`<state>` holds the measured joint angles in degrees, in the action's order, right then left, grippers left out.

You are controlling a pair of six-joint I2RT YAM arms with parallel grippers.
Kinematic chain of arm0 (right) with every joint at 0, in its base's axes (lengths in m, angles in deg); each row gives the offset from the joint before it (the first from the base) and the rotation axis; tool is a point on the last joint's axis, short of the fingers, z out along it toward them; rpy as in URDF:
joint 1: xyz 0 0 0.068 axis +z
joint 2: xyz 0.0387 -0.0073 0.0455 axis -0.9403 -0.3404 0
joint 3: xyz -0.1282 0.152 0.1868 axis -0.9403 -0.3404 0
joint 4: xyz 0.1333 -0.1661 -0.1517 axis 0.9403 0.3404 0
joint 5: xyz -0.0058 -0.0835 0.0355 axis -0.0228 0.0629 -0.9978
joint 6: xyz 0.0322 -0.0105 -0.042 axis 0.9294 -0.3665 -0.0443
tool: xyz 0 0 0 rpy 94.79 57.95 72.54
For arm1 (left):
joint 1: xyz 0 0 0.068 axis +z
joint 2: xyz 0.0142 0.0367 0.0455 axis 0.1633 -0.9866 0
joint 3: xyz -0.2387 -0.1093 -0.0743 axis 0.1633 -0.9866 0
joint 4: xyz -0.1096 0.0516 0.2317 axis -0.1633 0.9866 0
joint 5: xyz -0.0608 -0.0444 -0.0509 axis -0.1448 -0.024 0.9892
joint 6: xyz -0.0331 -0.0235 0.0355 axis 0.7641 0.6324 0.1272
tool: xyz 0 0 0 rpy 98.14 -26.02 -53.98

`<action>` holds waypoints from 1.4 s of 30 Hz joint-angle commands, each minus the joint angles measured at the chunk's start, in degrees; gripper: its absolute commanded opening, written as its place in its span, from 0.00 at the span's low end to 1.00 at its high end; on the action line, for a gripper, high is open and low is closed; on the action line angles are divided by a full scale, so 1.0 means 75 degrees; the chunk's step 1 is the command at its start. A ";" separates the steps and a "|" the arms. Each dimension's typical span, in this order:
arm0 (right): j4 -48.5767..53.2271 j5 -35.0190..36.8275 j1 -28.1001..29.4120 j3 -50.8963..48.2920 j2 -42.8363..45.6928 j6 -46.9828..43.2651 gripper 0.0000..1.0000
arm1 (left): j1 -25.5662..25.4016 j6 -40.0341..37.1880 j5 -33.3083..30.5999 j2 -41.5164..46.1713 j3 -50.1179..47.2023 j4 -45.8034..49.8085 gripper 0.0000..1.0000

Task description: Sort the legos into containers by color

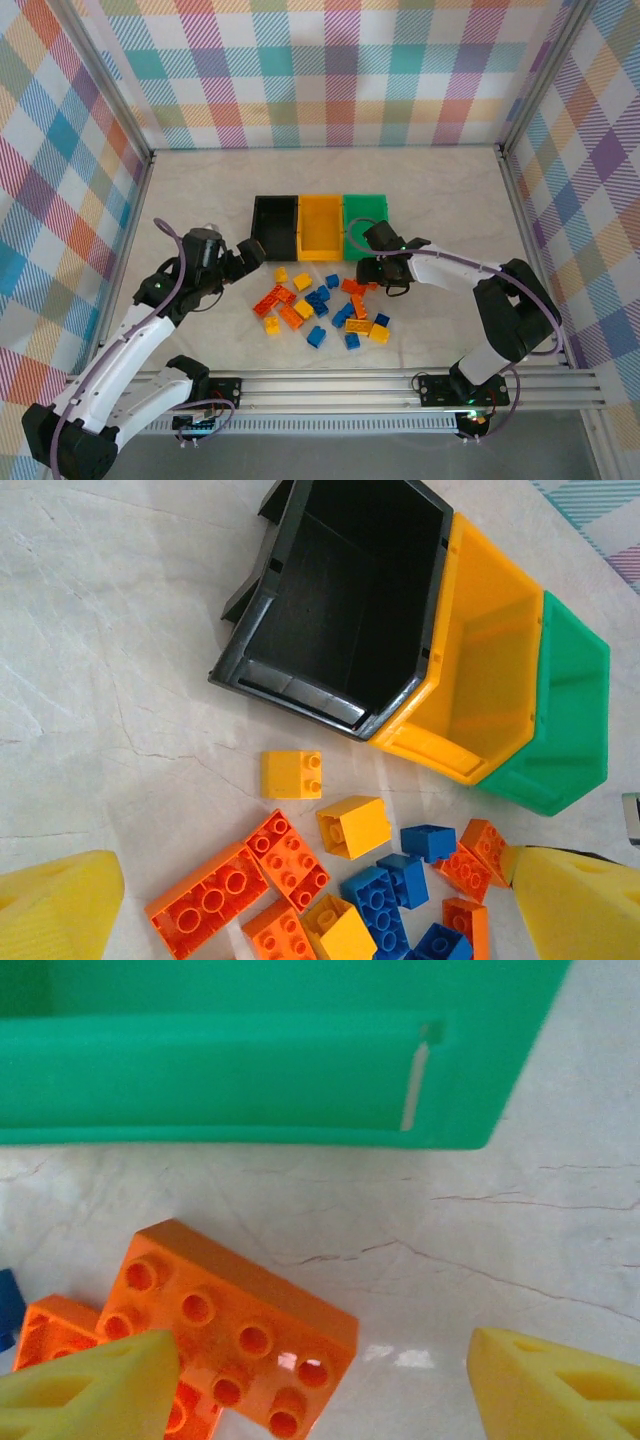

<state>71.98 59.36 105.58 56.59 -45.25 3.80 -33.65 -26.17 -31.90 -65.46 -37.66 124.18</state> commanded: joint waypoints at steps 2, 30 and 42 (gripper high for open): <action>0.0258 0.0570 -0.0050 -0.0053 -0.0158 0.0631 0.72 | -0.0071 0.0068 0.0119 -0.0055 -0.0147 -0.0073 1.00; 0.1070 0.0124 -0.0325 0.0294 -0.0256 -0.0925 0.79 | -0.0071 0.0015 0.0273 -0.0127 -0.0238 -0.0123 1.00; 0.1237 0.0356 -0.0583 -0.0176 -0.0138 -0.0283 0.58 | -0.0070 -0.0010 0.0309 -0.0423 -0.0150 -0.0257 1.00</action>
<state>79.54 62.16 101.62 55.94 -47.48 0.48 -33.65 -25.97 -29.76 -68.62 -39.52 122.89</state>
